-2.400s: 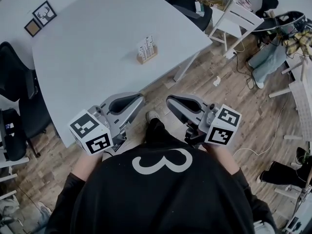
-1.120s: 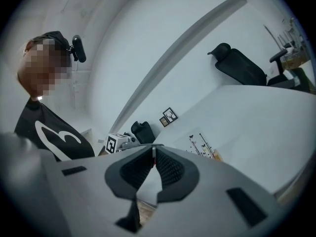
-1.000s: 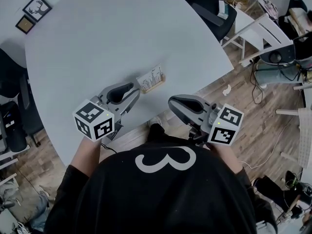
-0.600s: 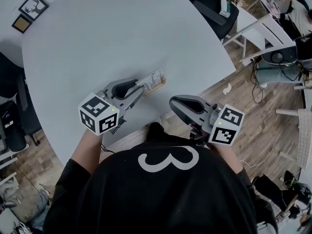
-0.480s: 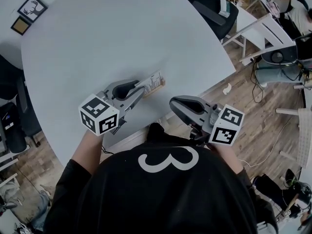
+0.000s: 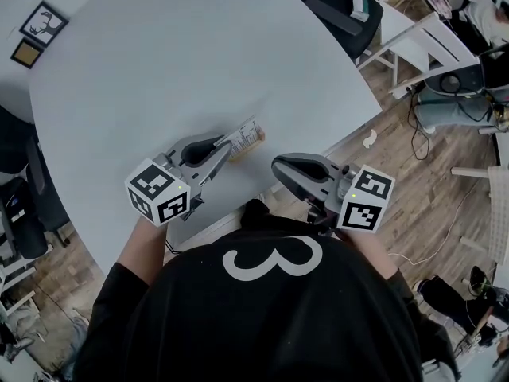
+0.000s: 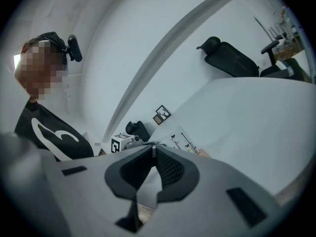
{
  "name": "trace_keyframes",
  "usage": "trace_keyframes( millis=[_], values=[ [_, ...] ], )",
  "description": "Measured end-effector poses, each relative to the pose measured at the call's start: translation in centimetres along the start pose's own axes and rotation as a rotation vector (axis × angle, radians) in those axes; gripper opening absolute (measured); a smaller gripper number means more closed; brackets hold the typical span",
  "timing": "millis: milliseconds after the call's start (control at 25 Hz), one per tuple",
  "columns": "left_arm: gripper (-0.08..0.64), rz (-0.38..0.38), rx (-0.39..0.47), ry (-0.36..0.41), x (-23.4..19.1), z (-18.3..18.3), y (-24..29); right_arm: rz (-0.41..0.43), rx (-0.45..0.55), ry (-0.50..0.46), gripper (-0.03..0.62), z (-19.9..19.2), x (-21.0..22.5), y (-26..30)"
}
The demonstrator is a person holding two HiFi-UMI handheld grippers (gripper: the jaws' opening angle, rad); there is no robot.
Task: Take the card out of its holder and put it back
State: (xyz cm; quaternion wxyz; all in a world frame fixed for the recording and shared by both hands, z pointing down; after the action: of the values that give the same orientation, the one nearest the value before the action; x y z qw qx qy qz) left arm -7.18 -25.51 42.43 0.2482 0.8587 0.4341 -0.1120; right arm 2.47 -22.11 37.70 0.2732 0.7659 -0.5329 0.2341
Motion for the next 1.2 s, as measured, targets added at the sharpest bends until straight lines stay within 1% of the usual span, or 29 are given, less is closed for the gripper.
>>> trace_keyframes(
  millis=[320,440,640,840,1040,1200],
  values=[
    [0.035,0.011,-0.008,0.082,0.3,0.1,-0.2,-0.020,0.001,0.035,0.012,-0.6,0.7,-0.4],
    [0.032,0.020,-0.013,0.100,0.2,0.0,-0.2,-0.025,-0.005,0.048,0.012,-1.0,0.9,-0.4],
    [0.029,0.021,-0.019,0.114,0.3,0.0,-0.2,-0.030,-0.009,0.059,0.012,-1.2,1.0,-0.5],
    [0.028,0.016,-0.017,0.109,0.2,0.4,-0.3,-0.040,-0.007,0.073,0.012,-1.4,1.3,-0.6],
    [0.026,0.015,-0.002,0.110,0.3,1.2,-0.8,-0.051,-0.002,0.089,0.012,-2.0,1.3,-0.8],
    [0.026,0.016,0.027,0.097,0.4,2.5,-1.3,-0.054,0.005,0.092,0.012,-2.2,1.3,-1.0]
  ],
)
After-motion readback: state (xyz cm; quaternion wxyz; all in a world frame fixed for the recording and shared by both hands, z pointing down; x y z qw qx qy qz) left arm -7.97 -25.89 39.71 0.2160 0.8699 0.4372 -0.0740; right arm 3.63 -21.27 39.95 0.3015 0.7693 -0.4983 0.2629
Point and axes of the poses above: the fingertips, and each gripper's own axes: y forward along the fingers, x to its right, z out of its top, the point moved 1 cm from there along -y, backward along the fingers, and after that the axes turned 2 degrees about -y, right-handed, at the moved point
